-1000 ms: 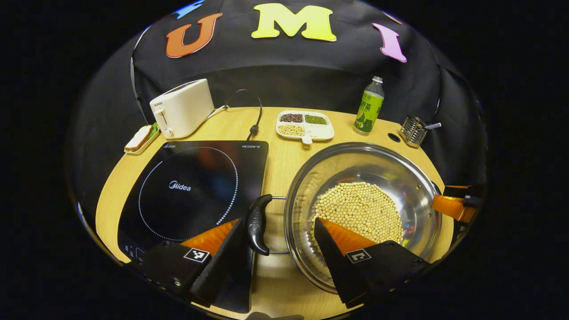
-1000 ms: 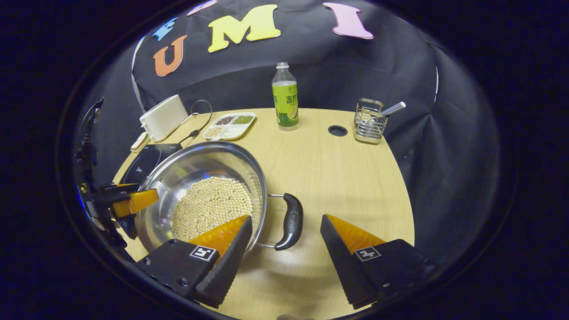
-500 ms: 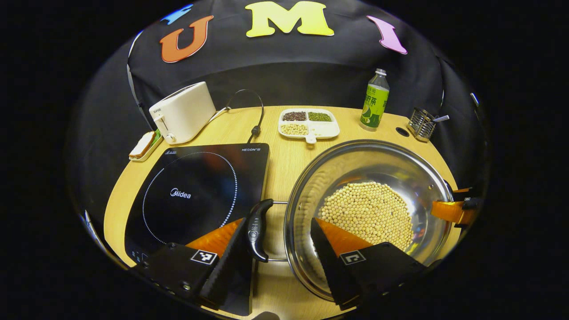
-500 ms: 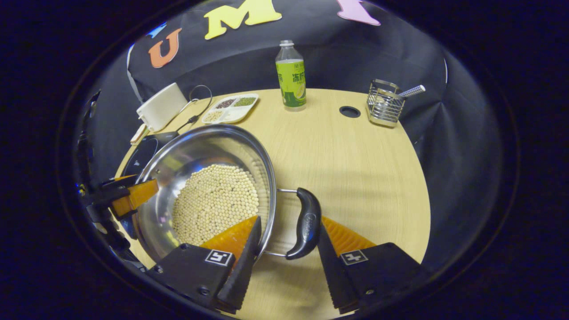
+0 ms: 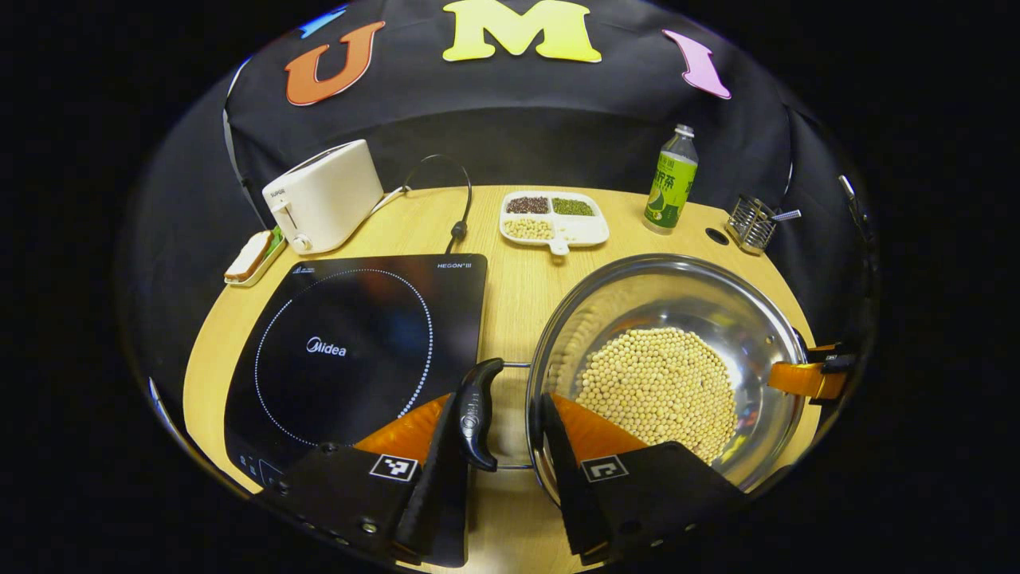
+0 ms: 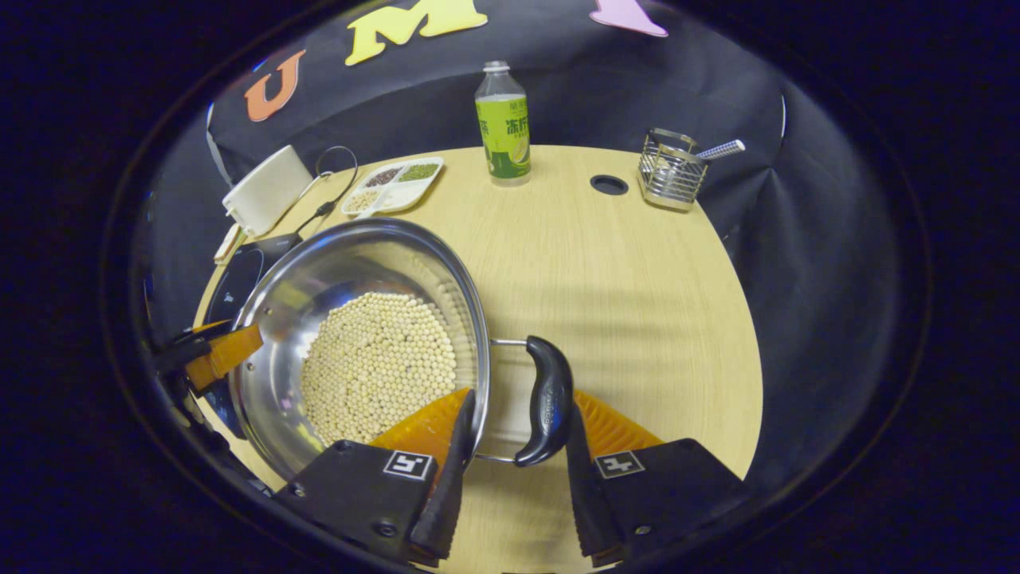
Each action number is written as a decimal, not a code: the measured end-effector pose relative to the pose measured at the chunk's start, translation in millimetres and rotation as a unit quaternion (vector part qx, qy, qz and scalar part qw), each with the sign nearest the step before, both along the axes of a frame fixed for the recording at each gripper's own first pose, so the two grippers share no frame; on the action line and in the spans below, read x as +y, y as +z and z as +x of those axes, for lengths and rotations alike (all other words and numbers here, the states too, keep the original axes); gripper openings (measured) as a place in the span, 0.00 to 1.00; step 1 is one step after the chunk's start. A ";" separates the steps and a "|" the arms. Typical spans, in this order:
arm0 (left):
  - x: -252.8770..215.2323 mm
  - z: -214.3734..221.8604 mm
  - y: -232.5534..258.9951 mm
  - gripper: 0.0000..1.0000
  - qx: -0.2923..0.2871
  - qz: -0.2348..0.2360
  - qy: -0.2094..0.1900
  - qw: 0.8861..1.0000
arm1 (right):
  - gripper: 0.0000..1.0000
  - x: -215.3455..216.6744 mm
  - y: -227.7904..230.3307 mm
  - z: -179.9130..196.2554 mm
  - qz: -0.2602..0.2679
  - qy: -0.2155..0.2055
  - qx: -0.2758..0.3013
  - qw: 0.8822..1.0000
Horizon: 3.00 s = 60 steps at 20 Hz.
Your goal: First push the handle of the pot to place it horizontally, then grasp the pot with both hands and set it on the induction cooktop.
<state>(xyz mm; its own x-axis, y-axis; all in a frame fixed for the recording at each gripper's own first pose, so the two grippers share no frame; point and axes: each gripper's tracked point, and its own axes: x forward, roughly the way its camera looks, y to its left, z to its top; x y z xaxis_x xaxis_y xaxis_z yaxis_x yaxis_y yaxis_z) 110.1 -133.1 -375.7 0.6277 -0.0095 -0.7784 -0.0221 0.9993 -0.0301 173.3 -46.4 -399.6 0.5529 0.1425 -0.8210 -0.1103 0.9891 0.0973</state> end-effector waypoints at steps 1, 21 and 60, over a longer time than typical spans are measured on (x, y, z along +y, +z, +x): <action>-0.7 -1.4 1.7 0.70 0.001 -0.001 -0.002 1.000 | 0.58 -1.1 2.3 -5.0 0.001 -0.002 -0.001 1.000; 52.1 -7.6 55.4 0.60 -0.041 -0.001 0.002 0.999 | 0.58 53.0 60.0 -21.5 0.005 -0.004 -0.045 0.999; 265.9 5.0 40.7 0.59 -0.029 0.024 0.046 0.998 | 0.58 294.7 61.8 -6.5 0.044 0.007 -0.024 0.999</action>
<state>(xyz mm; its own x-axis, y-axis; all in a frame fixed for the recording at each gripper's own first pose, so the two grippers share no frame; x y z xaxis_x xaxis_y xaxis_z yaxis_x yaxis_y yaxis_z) 115.1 132.8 -335.1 0.6677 0.0861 -0.7394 -0.1137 0.9934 0.0130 166.8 248.3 -337.8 0.5894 0.2210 -0.7770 -0.1300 0.9753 0.1788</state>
